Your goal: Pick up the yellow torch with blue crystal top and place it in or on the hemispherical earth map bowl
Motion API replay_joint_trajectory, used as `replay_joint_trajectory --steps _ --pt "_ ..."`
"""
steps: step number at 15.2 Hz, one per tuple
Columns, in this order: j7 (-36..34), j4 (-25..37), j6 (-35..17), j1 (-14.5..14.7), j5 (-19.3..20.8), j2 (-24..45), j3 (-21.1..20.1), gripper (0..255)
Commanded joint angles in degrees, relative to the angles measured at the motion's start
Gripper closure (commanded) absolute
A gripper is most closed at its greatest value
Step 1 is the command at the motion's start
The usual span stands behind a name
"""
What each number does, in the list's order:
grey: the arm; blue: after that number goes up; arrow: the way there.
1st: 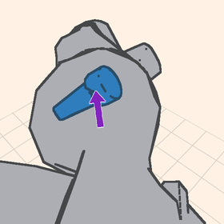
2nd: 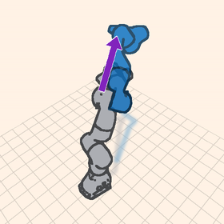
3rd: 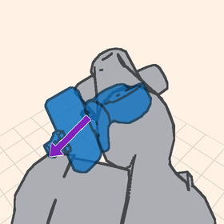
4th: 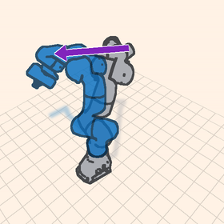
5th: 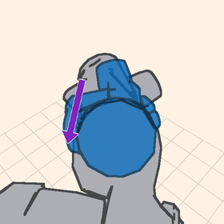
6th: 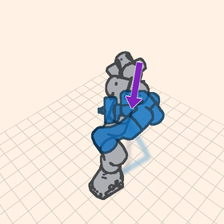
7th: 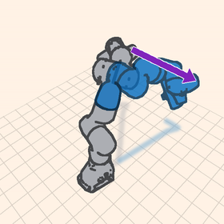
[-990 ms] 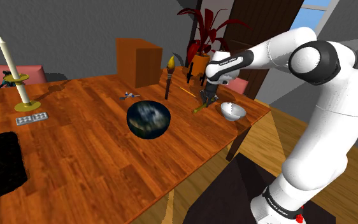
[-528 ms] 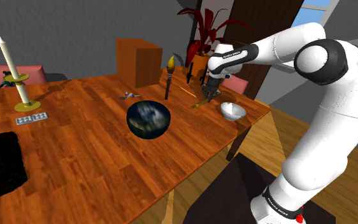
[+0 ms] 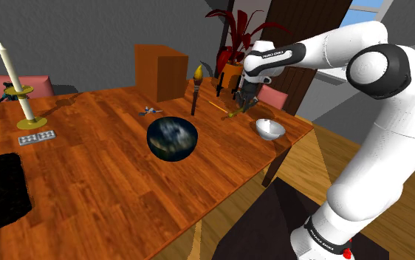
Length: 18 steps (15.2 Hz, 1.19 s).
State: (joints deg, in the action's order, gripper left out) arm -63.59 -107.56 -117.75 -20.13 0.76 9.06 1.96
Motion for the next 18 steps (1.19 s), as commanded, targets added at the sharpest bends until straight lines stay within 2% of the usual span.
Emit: replay_joint_trajectory --steps 1,18 --pt "-0.1 1.0 1.6 0.1 0.0 -0.6 0.0 255" --pt "0.1 11.7 14.2 0.1 0.0 -2.5 0.0 255"
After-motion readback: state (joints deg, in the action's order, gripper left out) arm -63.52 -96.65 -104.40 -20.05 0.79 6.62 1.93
